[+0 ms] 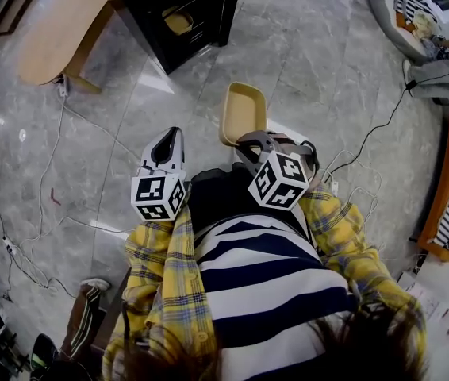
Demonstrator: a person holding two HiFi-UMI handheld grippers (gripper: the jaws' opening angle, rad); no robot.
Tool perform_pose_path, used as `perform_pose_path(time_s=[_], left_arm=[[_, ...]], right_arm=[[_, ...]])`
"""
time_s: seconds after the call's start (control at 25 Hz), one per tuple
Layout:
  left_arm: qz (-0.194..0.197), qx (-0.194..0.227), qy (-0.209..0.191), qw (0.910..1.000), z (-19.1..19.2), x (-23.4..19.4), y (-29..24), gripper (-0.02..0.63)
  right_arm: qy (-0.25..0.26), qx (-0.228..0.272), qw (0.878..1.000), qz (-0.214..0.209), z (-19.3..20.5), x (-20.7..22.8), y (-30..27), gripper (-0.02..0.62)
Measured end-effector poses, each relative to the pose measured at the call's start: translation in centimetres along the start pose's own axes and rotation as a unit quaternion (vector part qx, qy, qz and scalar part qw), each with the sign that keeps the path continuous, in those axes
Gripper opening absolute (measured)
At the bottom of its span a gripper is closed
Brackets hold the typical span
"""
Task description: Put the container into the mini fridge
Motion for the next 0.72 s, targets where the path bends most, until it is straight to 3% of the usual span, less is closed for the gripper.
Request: perform_pose_path(time_s=[0.72], left_arm=[[-0.062, -0.008, 0.033, 0.9975, -1.8, 0.5, -10.1, 0.025]], right_arm=[[0.067, 0.027, 0.995, -0.069, 2.3, 11.6, -2.7, 0.041]])
Point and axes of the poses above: the fingertips, and each gripper's own axes: y backward along the fingers, x to its right, z out of its underside, the point moved 4 cm from there along y, backward along the fingers, and after that the axes turned 11 degrees about x, right-handed, at the moved point
